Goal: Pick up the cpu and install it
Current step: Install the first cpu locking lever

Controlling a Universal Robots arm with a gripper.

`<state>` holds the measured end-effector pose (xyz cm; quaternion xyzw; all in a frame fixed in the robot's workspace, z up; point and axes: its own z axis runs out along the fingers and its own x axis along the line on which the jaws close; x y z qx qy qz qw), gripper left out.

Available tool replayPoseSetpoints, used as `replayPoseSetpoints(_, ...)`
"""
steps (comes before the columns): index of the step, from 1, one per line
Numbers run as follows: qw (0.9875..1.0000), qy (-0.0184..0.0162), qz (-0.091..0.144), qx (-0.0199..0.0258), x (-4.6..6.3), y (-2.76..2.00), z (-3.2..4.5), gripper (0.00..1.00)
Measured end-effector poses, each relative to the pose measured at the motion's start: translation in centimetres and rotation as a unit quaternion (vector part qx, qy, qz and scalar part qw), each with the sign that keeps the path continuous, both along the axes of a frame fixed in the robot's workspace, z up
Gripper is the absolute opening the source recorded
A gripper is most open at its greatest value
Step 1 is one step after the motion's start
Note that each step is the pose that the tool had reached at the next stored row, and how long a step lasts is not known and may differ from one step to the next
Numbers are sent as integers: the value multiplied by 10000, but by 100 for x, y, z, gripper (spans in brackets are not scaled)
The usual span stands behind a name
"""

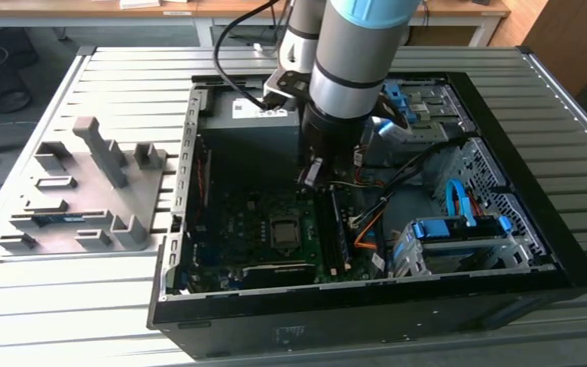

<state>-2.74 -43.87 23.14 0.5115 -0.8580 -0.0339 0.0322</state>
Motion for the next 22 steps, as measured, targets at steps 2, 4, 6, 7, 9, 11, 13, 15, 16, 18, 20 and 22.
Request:
replayPoseSetpoints(2,10000,0,0,-1,0,69,0,10)
replayPoseSetpoints(4,10000,0,0,0,-1,113,-1,10)
replayPoseSetpoints(6,10000,0,0,0,-25,119,-1,10)
replayPoseSetpoints(7,10000,0,1,0,-46,119,-1,10)
replayPoseSetpoints(9,10000,-3,1,0,-112,120,-1,10)
replayPoseSetpoints(11,10000,-6,5,0,-154,113,-1,10)
replayPoseSetpoints(13,10000,-8,22,-1,-170,84,0,10)
replayPoseSetpoints(15,10000,-9,34,0,-183,47,-1,10)
replayPoseSetpoints(16,10000,-9,39,0,-188,28,-1,10)
replayPoseSetpoints(18,10000,-10,49,0,-200,-13,-1,10)
replayPoseSetpoints(20,10000,-11,59,0,-211,-52,-1,10)
replayPoseSetpoints(22,10000,-11,70,0,-219,-90,-1,10)
